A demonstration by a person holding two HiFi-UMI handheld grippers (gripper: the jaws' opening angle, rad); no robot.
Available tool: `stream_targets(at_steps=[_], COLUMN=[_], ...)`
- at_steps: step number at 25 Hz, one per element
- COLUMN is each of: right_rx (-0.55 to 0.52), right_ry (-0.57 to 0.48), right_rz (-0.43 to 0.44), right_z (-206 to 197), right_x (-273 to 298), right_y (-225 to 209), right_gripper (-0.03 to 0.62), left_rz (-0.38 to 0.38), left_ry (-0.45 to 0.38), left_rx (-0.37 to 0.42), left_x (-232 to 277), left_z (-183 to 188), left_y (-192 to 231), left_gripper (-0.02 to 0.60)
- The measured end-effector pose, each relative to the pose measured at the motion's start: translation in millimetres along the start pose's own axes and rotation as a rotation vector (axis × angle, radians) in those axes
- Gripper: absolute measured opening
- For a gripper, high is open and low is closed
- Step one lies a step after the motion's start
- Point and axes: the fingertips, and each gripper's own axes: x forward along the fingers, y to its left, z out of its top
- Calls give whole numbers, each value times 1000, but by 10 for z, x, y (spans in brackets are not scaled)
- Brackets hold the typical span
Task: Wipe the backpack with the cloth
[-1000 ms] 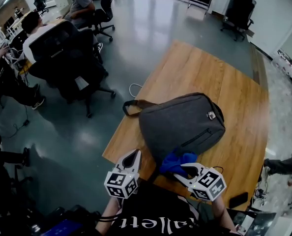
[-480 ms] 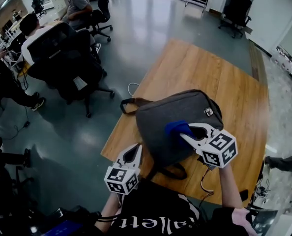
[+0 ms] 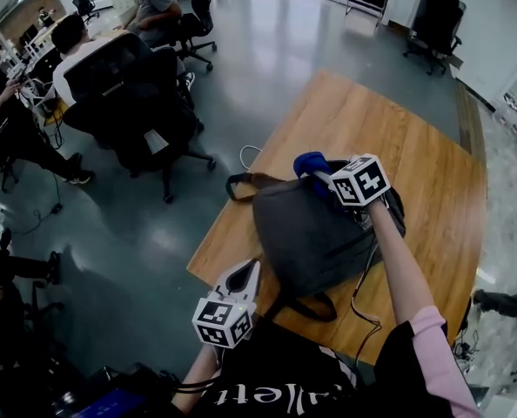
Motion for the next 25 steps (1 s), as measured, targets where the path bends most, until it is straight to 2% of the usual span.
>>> stream_targets(at_steps=[6, 10, 13, 20, 25], right_rx=[-5, 9, 40, 195, 306], right_ry=[-17, -52, -87, -151, -130], right_rz=[45, 61, 72, 70, 37], right_z=[-108, -357, -587, -1260, -1846], right_x=[-134, -465, -725, -1277, -1487], right_y=[157, 421, 624, 1087, 1354], right_gripper=[104, 103, 104, 104, 104], left_rz=[9, -5, -22, -83, -108], left_ry=[2, -12, -8, 12, 26], left_rx=[-13, -37, -25, 9, 28], left_x=[31, 45, 114, 244, 305], left_z=[5, 23, 21, 7, -20], left_y=[38, -20, -93, -308, -341], left_gripper=[-2, -2, -2, -2, -2])
